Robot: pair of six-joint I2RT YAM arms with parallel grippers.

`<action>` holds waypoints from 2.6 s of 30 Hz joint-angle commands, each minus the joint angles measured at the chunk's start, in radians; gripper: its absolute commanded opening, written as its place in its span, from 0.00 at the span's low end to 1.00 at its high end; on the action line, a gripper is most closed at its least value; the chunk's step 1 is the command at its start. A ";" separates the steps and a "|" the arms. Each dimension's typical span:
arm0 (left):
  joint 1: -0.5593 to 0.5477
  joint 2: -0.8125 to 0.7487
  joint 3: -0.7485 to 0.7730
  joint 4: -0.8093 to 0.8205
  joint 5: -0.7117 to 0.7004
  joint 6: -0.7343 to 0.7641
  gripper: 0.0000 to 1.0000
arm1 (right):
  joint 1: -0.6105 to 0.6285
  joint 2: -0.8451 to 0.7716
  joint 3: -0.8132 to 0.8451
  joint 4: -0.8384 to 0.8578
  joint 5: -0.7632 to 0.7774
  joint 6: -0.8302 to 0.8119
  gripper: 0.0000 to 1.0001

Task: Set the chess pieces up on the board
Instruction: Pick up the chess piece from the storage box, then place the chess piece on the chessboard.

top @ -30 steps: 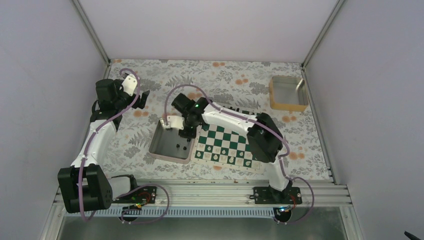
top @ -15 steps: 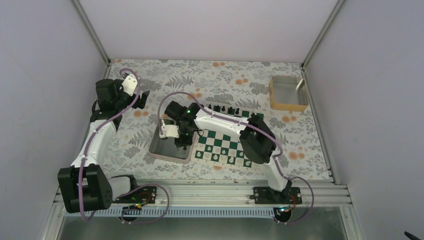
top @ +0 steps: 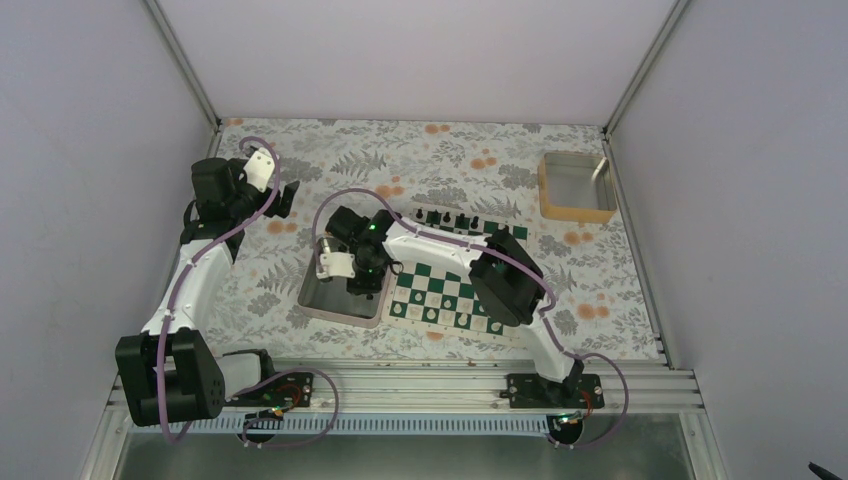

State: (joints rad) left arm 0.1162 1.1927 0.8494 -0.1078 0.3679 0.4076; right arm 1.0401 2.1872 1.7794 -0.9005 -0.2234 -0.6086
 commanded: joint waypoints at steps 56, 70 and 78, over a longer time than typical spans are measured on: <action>0.011 -0.001 0.008 0.008 0.012 -0.003 1.00 | -0.648 -0.558 -0.589 0.225 0.081 0.039 0.06; 0.010 -0.001 0.009 0.003 0.009 -0.003 1.00 | -0.704 -0.439 -0.611 0.301 0.064 0.026 0.06; 0.011 0.000 0.010 0.003 0.010 -0.004 1.00 | -0.722 -0.399 -0.596 0.313 0.060 0.021 0.07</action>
State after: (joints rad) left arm 0.1226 1.1900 0.8494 -0.1074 0.3679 0.4072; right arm 0.3309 1.7618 1.1671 -0.6182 -0.1448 -0.5774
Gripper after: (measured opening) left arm 0.999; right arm 0.069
